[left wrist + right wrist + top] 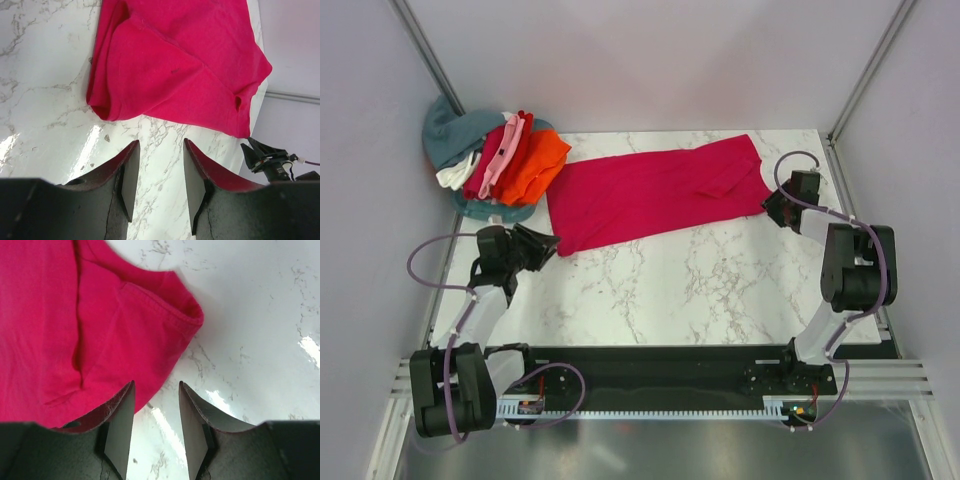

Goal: Fold and stack the t-shirts
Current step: Fold the tshirt

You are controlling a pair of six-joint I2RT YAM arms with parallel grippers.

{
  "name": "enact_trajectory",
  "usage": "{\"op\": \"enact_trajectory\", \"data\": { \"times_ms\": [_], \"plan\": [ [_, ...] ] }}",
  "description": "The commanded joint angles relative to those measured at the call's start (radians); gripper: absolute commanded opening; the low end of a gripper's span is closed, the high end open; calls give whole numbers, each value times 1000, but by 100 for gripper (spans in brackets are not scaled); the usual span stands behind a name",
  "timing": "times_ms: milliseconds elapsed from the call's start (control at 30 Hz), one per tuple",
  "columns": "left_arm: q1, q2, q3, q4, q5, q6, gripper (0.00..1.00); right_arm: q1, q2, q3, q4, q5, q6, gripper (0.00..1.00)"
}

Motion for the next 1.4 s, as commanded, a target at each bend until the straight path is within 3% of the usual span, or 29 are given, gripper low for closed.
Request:
{"op": "enact_trajectory", "data": {
  "times_ms": [0, 133, 167, 267, 433, 833, 1033, 1233, 1367],
  "plan": [
    [-1, -21, -15, 44, -9, -15, 47, -2, 57, 53, 55, 42, 19, 48],
    [0, -19, -11, 44, -12, -11, 46, -4, 114, 78, 54, 63, 22, 45],
    [-1, -21, -9, 41, -12, -8, 46, -4, 117, 84, 51, 68, 23, 22],
    [0, -19, -4, 40, -14, -4, 46, -8, 118, 89, 40, 89, 26, 0],
    [-3, -16, -12, 31, -14, -1, 45, -22, -4, -18, 20, 146, 54, 0],
    [-110, 11, -53, 23, -119, 5, 52, -24, -555, -580, 40, 201, 108, 0],
    [-116, 96, -33, 49, -181, 12, 53, -24, -644, -605, 8, 257, 62, 0],
    [-124, 166, -78, 242, -185, -58, 53, -24, -613, -586, 5, 203, 39, 0],
    [-169, 243, -67, 284, -239, -77, 52, -24, -630, -594, 20, 200, 37, 0]
  ]
}}
